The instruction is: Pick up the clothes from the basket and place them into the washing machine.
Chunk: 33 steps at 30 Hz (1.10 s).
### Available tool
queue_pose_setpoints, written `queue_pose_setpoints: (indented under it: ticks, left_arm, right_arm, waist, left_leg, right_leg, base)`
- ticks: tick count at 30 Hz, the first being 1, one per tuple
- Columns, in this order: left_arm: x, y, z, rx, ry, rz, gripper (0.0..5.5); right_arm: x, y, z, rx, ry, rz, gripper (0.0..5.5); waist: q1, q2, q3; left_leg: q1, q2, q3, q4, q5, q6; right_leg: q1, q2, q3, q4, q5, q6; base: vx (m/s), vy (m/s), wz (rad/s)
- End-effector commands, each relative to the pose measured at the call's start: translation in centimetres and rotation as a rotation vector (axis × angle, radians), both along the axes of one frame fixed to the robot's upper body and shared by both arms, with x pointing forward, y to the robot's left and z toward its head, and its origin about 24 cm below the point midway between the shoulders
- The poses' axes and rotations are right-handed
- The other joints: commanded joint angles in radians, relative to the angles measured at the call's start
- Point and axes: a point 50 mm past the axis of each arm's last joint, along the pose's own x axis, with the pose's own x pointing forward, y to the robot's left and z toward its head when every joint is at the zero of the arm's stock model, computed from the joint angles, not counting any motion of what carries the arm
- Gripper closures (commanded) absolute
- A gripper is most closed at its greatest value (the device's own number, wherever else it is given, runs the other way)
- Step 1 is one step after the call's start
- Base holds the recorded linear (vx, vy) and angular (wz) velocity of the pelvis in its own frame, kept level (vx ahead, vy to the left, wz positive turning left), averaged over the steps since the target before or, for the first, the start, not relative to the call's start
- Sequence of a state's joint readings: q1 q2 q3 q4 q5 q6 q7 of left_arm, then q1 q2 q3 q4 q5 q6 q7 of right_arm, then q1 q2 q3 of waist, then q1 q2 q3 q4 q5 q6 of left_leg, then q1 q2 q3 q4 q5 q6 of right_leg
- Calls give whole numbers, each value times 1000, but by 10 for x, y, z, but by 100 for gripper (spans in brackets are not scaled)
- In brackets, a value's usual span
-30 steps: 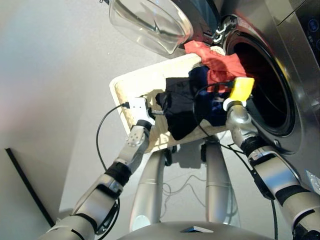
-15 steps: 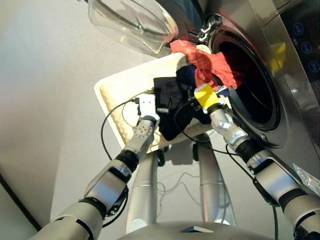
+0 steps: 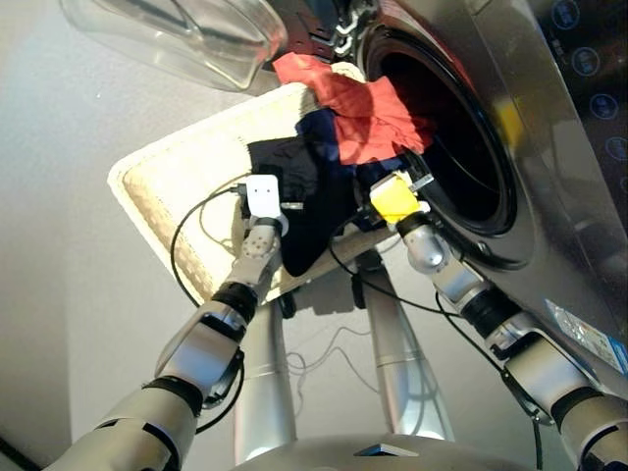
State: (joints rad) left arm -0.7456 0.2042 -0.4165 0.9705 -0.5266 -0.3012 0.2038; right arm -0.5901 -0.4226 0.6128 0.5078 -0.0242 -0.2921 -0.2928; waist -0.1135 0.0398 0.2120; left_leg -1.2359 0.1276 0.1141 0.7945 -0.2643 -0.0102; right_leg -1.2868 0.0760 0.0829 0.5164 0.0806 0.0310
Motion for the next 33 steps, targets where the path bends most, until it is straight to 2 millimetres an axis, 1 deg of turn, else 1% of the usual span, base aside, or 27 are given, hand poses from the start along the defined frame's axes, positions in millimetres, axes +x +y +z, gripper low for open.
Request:
queue_pose_setpoints:
  ticks: [1, 4, 7, 10, 13, 15, 18, 19, 22, 23, 24, 25, 26, 27, 29, 30, 33]
  left_arm:
    - [3, -15, 12, -28, -57, -50, 550]
    - [1, -23, 18, -79, -98, -95, 550]
    - [-3, -27, 23, -143, -131, -123, 550]
    - [-8, -31, 26, -220, -159, -162, 550]
    - [-13, -34, 31, -292, -193, -191, 550]
    - [-17, -36, 32, -323, -202, -208, 550]
    - [-23, -39, 35, -404, -221, -237, 550]
    - [-25, -40, 32, -426, -209, -248, 550]
    - [-33, -44, 32, -501, -215, -288, 550]
    - [-37, -46, 31, -527, -216, -306, 550]
    - [-37, -45, 31, -527, -216, -306, 550]
    - [-42, -51, 33, -568, -218, -342, 550]
    - [-45, -52, 32, -584, -215, -360, 550]
    - [-48, -55, 34, -609, -217, -380, 550]
    - [-54, -59, 32, -655, -205, -413, 550]
    - [-57, -60, 35, -680, -211, -427, 550]
    - [-67, -68, 32, -731, -178, -487, 550]
  right_arm:
    - [-4, 18, 21, 93, -91, 89, 0]
    - [-4, 10, 9, 73, -49, 59, 0]
    - [-4, 2, -1, 24, -15, 36, 0]
    - [-5, -7, -15, -37, 26, 11, 0]
    - [-8, -14, -27, -90, 68, -5, 0]
    - [-10, -17, -33, -111, 89, -6, 0]
    - [-13, -20, -45, -208, 113, -6, 0]
    - [-14, -20, -49, -249, 117, 1, 0]
    - [-16, -19, -55, -315, 116, 16, 0]
    - [-17, -20, -56, -341, 108, 15, 0]
    - [-17, -19, -56, -341, 108, 15, 0]
    - [-18, -16, -58, -381, 99, 33, 0]
    - [-18, -14, -57, -408, 83, 47, 0]
    - [-18, -13, -57, -439, 69, 58, 0]
    - [-16, -7, -55, -478, 42, 71, 0]
    - [-16, -6, -55, -490, 30, 72, 0]
    - [-12, 1, -54, -486, 23, 68, 0]
  waist:
    - [0, -14, 4]
    - [1, -8, -12]
    - [6, -2, -27]
    - [16, 5, -29]
    - [30, 8, -27]
    - [35, 6, -20]
    - [50, 8, -18]
    - [54, 9, -18]
    - [67, 13, -18]
    - [73, 15, -20]
    - [72, 14, -19]
    - [81, 16, -18]
    - [85, 18, -16]
    - [84, 14, -12]
    - [94, 17, -13]
    - [98, 19, -13]
    - [111, 23, -9]
  left_leg:
    - [-15, -21, -21, 20, 11, 42]
    - [3, -31, -23, -8, 23, 39]
    - [45, -46, -27, -68, 42, 35]
    - [118, -60, -26, -151, 69, 26]
    - [205, -83, -25, -238, 101, 18]
    - [261, -97, -22, -281, 117, 16]
    - [333, -114, -28, -334, 138, 14]
    - [360, -120, -28, -359, 146, 13]
    - [423, -135, -32, -412, 165, 10]
    - [450, -140, -32, -438, 176, 8]
    - [454, -141, -31, -441, 178, 8]
    - [490, -152, -39, -471, 190, 5]
    - [511, -157, -39, -491, 198, 4]
    - [516, -166, -32, -509, 237, 9]
    - [557, -174, -39, -545, 252, 8]
    - [576, -176, -39, -561, 259, 7]
    - [616, -184, -46, -589, 274, 5]
  right_leg:
    - [45, 11, -96, 15, -51, 11]
    - [61, -3, -99, -5, -47, 9]
    - [96, -25, -99, -37, -43, 10]
    - [163, -57, -102, -84, -30, 13]
    - [246, -81, -106, -140, -14, 20]
    - [300, -92, -111, -170, -9, 24]
    - [378, -106, -120, -208, -3, 28]
    - [405, -109, -121, -226, -1, 30]
    - [468, -120, -131, -264, 9, 35]
    - [496, -124, -132, -282, 11, 38]
    - [499, -124, -132, -284, 11, 38]
    - [538, -131, -140, -307, 16, 41]
    - [557, -132, -140, -317, 19, 42]
    - [563, -144, -151, -332, 44, 37]
    - [603, -147, -157, -354, 47, 39]
    - [619, -147, -159, -362, 48, 40]
    - [664, -152, -170, -383, 50, 42]
  base:
    - [0, 0, 0]
    - [0, 0, 0]
    - [17, -5, 66]
    - [50, -19, 271]
    - [17, -24, 250]
    - [3, -19, 290]
    - [2, -5, 88]
    - [0, 0, 0]
    - [9, -3, 130]
    - [0, 0, 0]
    - [0, 0, 0]
    - [0, 0, 0]
    - [-82, -13, 80]
    - [-85, -4, 144]
    - [-27, -8, 269]
    - [19, -4, 265]
    - [4, -2, 61]
